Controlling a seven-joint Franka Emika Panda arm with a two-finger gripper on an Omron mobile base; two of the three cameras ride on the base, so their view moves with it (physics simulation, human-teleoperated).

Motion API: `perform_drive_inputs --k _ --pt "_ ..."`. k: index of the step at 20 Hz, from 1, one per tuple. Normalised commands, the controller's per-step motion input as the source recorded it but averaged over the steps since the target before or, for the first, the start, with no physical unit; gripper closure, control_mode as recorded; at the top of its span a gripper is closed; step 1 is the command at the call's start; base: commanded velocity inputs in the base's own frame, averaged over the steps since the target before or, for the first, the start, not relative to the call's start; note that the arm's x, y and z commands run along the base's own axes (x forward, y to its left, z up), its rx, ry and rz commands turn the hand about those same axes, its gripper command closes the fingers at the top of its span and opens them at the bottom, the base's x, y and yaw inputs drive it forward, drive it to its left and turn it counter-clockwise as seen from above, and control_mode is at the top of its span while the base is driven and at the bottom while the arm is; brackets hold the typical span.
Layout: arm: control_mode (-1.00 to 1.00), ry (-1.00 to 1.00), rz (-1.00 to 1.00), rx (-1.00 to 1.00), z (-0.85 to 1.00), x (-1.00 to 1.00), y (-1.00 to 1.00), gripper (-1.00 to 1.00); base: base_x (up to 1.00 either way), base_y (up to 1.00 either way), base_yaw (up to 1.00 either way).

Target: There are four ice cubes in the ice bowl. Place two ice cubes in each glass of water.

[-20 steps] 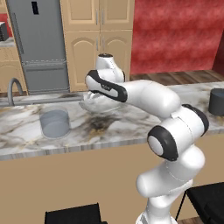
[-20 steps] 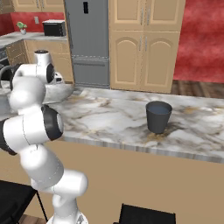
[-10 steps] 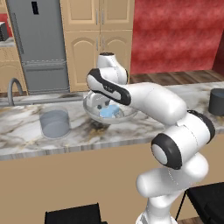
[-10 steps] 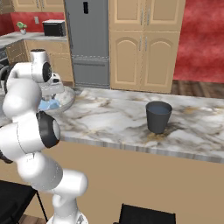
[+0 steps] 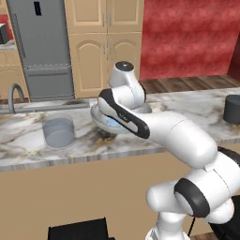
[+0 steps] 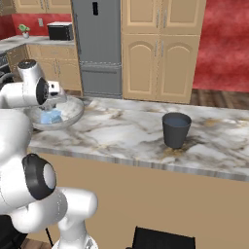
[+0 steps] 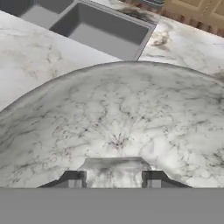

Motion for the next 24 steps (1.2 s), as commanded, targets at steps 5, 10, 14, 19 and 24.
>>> perform_drive_inputs --k 5,10,14,19,24 --pt "-1.0 -0.49 -0.18 0.23 0.55 -0.09 -0.24 1.0 0.0 0.0 0.0" --pt "-1.0 -0.29 -0.12 0.26 0.66 0.0 -0.17 1.0 0.0 0.0 0.0" --pt "-1.0 0.11 -0.01 0.19 0.97 -0.28 0.0 1.0 0.0 0.0 0.0" --pt "-1.0 0.36 0.0 0.02 0.86 -0.73 0.0 1.0 0.0 0.0 0.0" --pt "-1.0 0.23 0.0 0.0 -0.01 -0.94 0.01 1.0 0.0 0.0 0.0"
